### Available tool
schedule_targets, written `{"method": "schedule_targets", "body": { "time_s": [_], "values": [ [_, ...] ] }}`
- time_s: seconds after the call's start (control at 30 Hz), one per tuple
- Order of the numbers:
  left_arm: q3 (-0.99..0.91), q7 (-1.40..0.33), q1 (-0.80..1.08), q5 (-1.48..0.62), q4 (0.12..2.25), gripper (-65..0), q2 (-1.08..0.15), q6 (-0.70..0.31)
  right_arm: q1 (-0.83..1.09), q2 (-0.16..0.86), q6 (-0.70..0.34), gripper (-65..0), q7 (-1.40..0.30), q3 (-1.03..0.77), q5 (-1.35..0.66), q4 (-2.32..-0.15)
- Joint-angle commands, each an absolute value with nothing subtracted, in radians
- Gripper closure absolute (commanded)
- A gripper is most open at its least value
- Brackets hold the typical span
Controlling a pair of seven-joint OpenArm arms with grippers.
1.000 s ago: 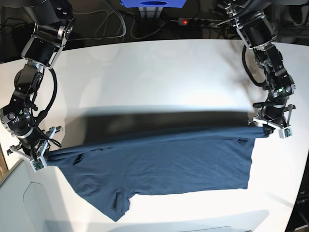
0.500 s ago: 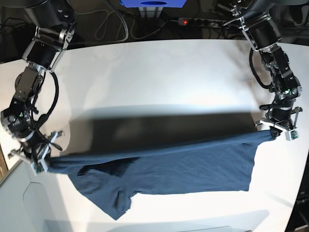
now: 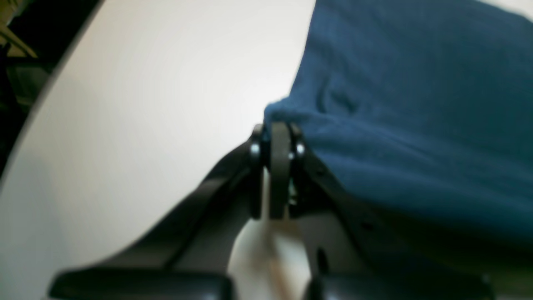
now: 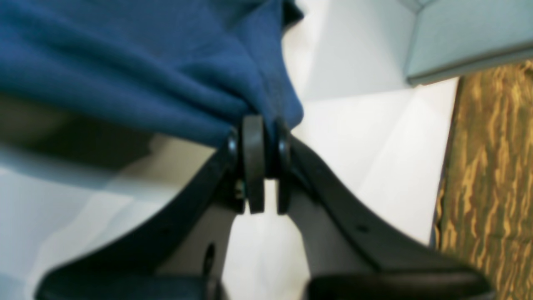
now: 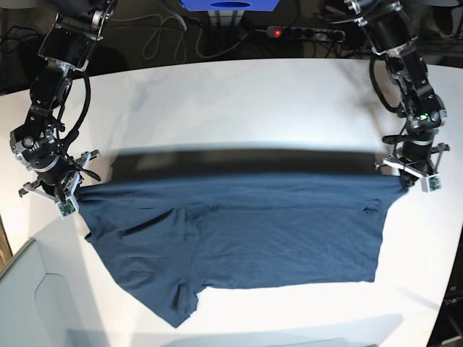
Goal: Fold the T-shirt properly
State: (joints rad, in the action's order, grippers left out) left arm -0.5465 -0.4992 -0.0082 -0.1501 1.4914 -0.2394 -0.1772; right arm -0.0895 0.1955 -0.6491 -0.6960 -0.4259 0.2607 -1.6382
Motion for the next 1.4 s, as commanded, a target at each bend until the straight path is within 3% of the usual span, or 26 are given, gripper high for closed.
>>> {"method": "schedule_targets", "body": {
  "time_s": [0.0,0.77,1.37],
  "values": [
    [-0.553,-0.469,-0.004,-0.156,1.526,0.0,-0.257,-0.170,-0.087,0.208,-0.650,-0.1,-0.671,-0.430,0.252,-1.669],
    [-0.661,-0.473,0.302,-0.156,1.693,0.0,-0.159,-0.177,0.277,0.206,-0.651,-0.1,-0.625,-0.432,0.249,-1.751],
    [-0.661,-0.473,0.478,-0.157,1.721,0.0,-0.111,-0.177,0.390,0.211,-0.651,-0.1,-0.615,-0.490,0.249,-1.778]
  ]
}}
